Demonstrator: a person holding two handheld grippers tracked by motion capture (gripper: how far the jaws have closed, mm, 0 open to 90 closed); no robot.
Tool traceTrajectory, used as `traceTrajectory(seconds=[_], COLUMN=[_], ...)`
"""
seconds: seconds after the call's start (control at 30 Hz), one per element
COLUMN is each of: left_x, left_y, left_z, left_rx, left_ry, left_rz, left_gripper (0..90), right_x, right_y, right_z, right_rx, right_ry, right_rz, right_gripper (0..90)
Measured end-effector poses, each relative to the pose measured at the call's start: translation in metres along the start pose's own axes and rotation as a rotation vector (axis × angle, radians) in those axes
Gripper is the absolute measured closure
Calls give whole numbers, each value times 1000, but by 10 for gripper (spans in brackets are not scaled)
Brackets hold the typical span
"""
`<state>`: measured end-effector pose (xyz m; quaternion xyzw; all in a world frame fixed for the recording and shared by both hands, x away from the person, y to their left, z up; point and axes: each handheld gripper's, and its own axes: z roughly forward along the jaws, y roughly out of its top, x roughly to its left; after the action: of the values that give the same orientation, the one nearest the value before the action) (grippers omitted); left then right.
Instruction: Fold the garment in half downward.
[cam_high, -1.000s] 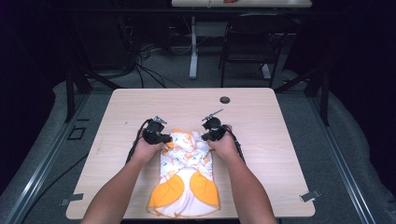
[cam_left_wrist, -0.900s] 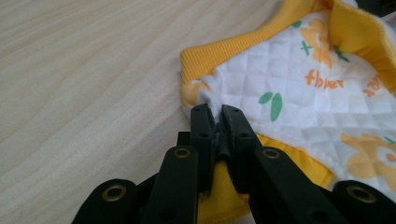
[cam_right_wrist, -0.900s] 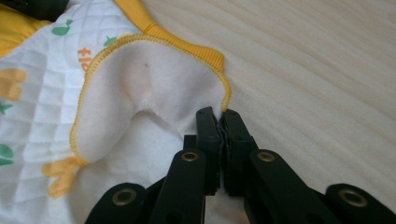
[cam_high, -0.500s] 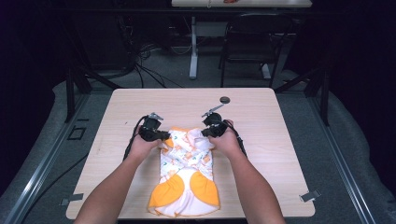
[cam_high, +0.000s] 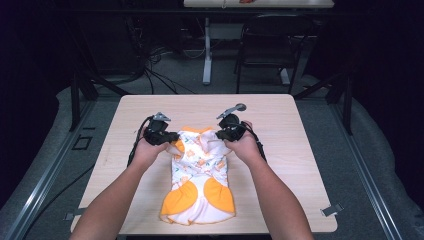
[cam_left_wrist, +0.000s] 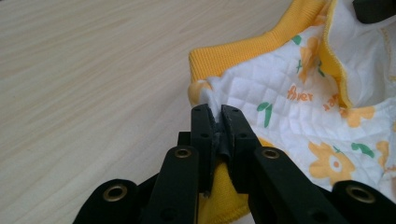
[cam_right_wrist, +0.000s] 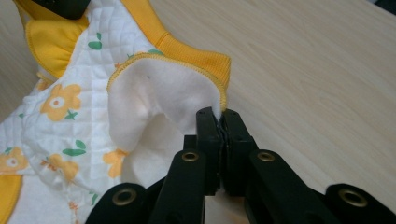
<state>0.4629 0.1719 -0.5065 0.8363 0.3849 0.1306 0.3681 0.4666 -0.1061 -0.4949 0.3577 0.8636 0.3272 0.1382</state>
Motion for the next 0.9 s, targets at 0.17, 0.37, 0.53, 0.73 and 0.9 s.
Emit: traceTrajectory(seconds=[0.17,0.37,0.53,0.73,0.9], left_x=[-1,-1,-2,-9,-14], left_y=[7,17,31,31,14], left_z=[-10,-20,-32,-40,-35], left_rx=[-17,-40,-72,-112,-101], left_ry=[12,33,42,66,46], left_rz=[13,30,58,113,133], left_gripper=[844,844,844,844,844], right_x=[4,8,8,11,16], right_y=[8,19,28,29,15], right_z=[-11,-24,-35,-46,-44], right_rx=[-22,-52,-80,-135,-106], right_ry=[-11,-32,-45,-63,-62], right_rz=[-22,-50,-57,-85,-120], right_gripper=[875,874,874,874,874])
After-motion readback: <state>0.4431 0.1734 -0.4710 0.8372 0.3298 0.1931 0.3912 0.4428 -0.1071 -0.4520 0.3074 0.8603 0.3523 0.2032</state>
